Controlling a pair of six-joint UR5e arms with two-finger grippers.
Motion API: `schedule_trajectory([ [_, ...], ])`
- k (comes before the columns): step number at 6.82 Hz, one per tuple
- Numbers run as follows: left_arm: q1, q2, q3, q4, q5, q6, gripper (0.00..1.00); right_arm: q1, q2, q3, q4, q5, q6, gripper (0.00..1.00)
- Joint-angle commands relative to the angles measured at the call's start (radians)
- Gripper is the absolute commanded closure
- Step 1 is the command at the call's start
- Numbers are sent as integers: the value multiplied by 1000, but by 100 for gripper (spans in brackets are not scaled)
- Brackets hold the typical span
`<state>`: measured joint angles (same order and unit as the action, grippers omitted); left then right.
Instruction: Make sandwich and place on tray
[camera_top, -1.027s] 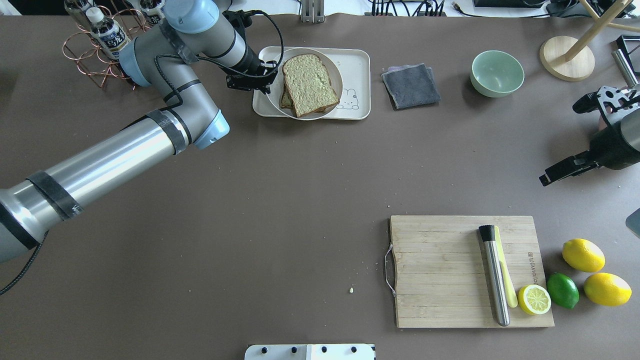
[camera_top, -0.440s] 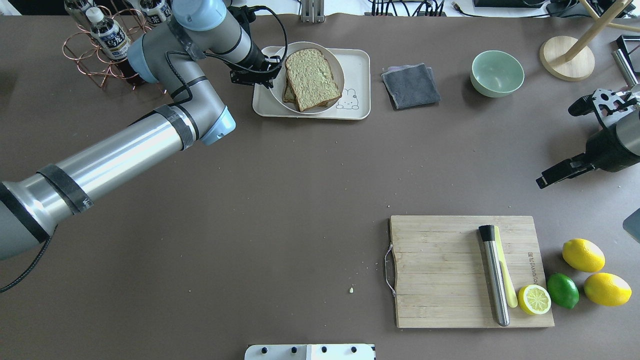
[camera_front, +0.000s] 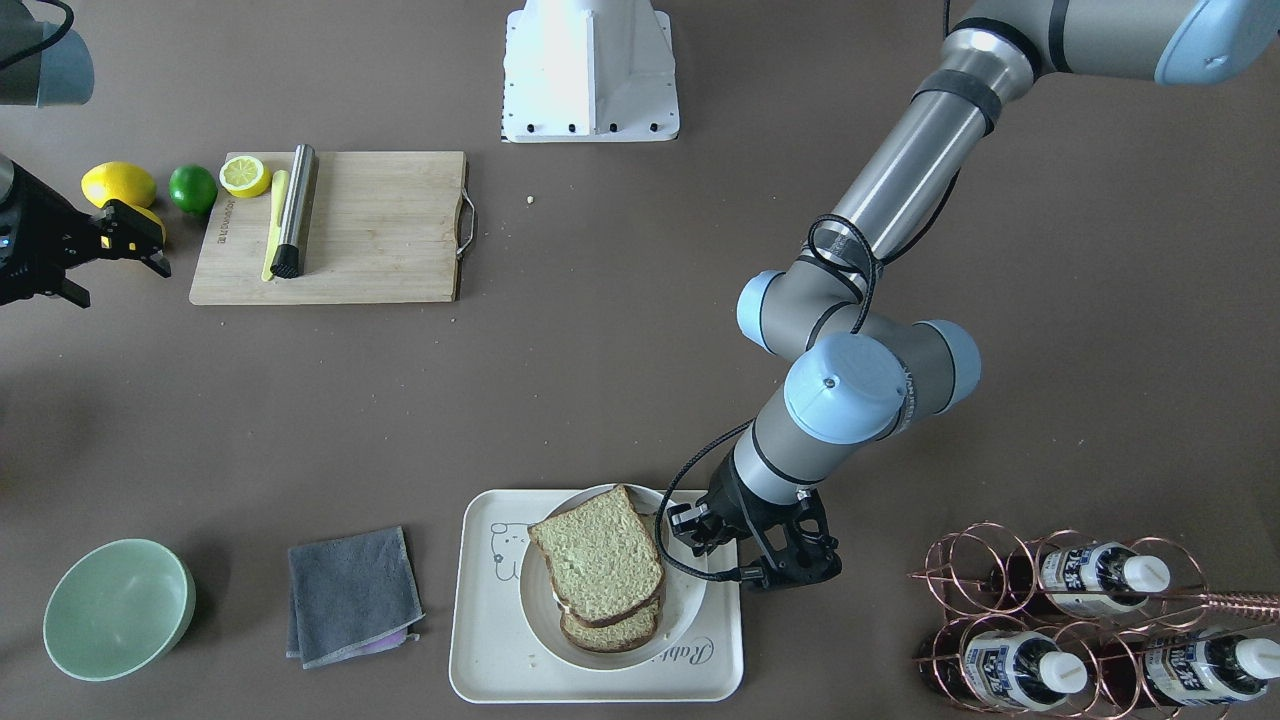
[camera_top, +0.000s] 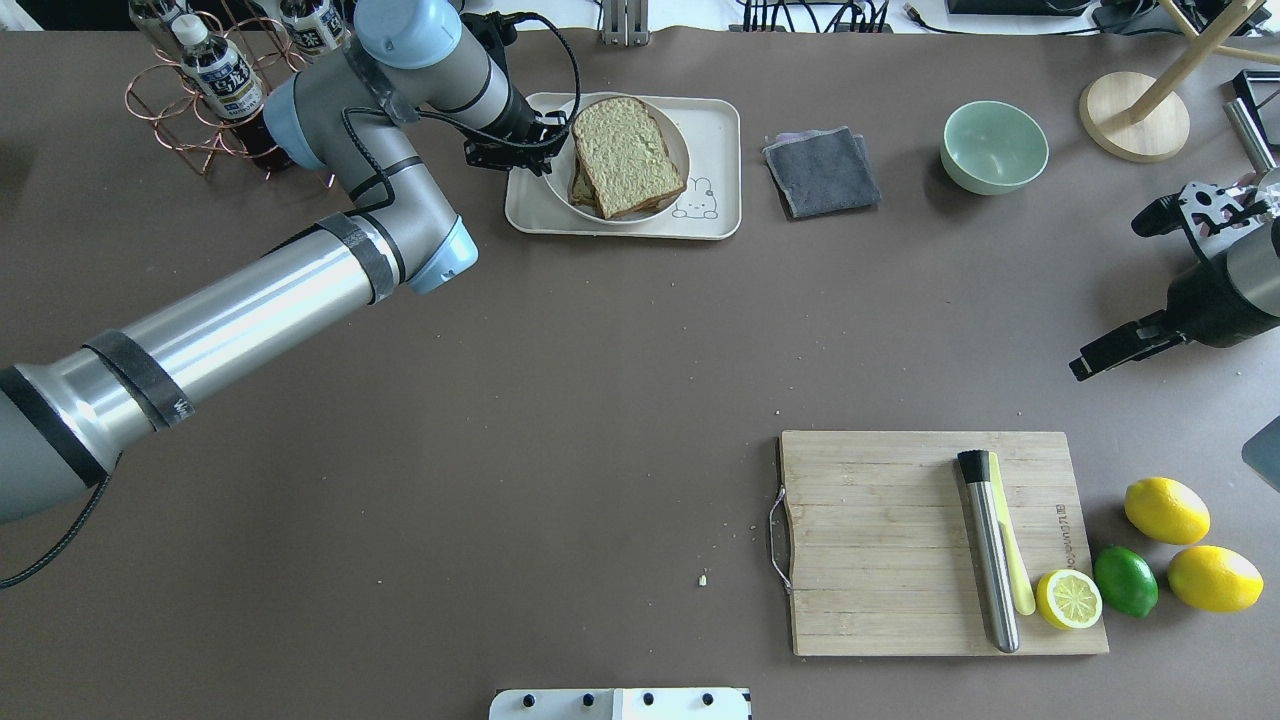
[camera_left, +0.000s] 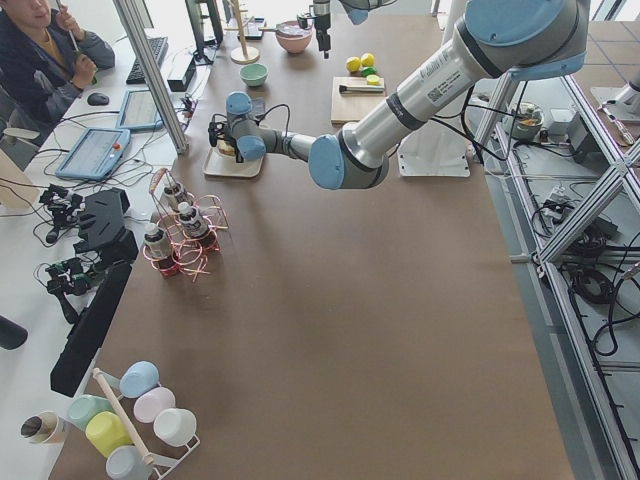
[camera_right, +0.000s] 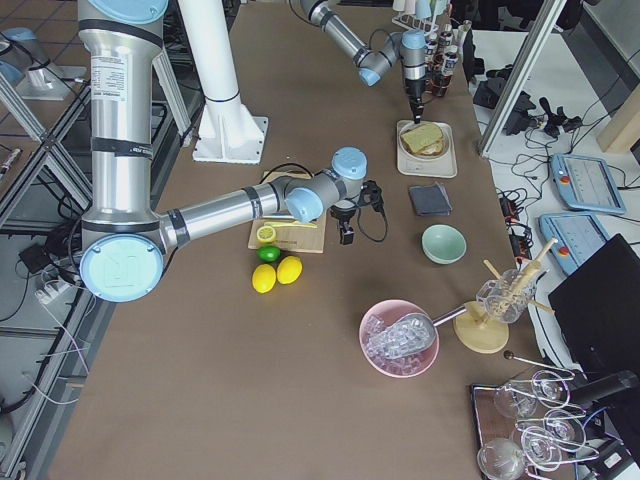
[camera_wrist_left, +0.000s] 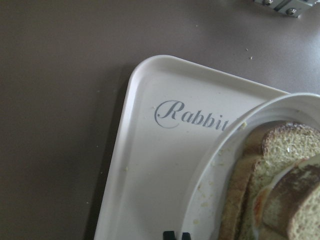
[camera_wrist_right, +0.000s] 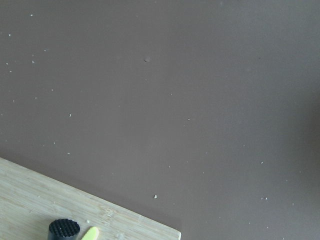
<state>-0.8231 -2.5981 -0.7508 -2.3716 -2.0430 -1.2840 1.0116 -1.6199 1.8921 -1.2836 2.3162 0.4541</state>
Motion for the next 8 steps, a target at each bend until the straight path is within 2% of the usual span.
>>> schedule_trajectory([
  [1, -2, 47, -40, -14, 1, 3, 33, -2, 0, 2, 0, -1, 0, 0],
  [2, -10, 126, -158, -8, -11, -4, 32, -1, 5, 5, 0, 0, 0, 0],
  [3, -33, 192, -262, 3, -66, -50, 30, -1, 20, 1, 0, -1, 2, 0],
  [4, -40, 275, -392, 76, -98, -41, 17, -1, 26, 1, -2, 0, 0, 0],
  [5, -65, 362, -532, 229, -182, 57, 4, 11, 26, -7, -6, 0, -2, 0],
  [6, -118, 462, -697, 411, -209, 219, 4, 40, 26, -7, -13, 0, -2, 0],
  [7, -143, 602, -854, 540, -213, 426, 4, 74, 23, -11, -14, 3, -3, 0],
  [8, -230, 721, -955, 639, -239, 610, 3, 96, 22, -19, -26, 5, -3, 0],
])
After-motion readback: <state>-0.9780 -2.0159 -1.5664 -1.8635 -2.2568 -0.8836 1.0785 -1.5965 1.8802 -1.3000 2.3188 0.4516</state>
